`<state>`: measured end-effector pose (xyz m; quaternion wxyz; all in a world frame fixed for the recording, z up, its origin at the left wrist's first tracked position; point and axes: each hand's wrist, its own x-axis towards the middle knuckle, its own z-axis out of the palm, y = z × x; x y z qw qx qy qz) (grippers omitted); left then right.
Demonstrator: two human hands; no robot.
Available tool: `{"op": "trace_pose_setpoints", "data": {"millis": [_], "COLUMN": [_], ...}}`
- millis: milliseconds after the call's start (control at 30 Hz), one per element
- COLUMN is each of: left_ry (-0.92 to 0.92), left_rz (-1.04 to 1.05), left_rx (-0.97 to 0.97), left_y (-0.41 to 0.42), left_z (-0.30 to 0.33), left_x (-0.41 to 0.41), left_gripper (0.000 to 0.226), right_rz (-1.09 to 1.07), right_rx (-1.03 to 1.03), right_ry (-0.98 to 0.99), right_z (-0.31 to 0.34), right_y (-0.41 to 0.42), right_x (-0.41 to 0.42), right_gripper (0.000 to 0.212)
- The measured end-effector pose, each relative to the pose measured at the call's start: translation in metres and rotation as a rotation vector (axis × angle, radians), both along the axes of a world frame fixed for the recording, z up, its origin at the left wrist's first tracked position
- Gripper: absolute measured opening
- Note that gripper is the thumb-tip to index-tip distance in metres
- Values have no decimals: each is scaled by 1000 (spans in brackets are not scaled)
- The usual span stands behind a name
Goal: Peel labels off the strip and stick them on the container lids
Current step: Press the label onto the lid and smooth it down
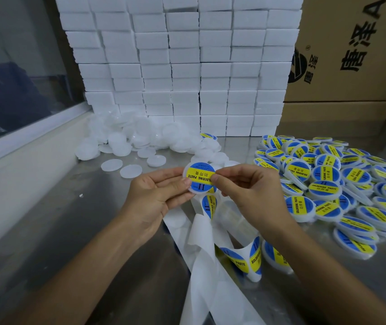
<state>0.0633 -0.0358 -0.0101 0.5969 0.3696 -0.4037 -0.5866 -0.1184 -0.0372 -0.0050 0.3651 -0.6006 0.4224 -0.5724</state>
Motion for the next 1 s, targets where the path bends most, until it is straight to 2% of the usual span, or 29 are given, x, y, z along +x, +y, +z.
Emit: {"op": "trace_pose_setpoints", "data": {"millis": [233,400,500,600,767,900,933,1000], "left_ry": [-41,-98,-115,-112,-5,79,83,96], "left_rz": [19,19,26,7,-55,-136,-172,-246], "left_rx": [-24,-69,-108,-143,-133,-124,-132,-142], "left_y": [1,3,3,5,7,9,9,10], "left_z": [0,-1,-2,-2,0,-1,-1,0], "left_x": [-1,0,-1,-4,-8,-16,-17,-17], "left_gripper": [40,46,40,30,35,35,38,42], "right_rz": [-6,-38,-81,-146,-279,-101,-66,-35], "right_rx": [-8,-43,-74,-148,-307,-212,-201,-203], "right_ry": [31,96,138,227,369,279,268,207], "right_z": [-2,-4,-5,-5,-4,-7,-7,-6], "right_y": [-1,-2,-3,-2,-2,2,3,3], "right_x": [-1,-1,-2,-2,-3,5,7,8], "right_gripper": [6,6,6,4,12,41,44,37]}}
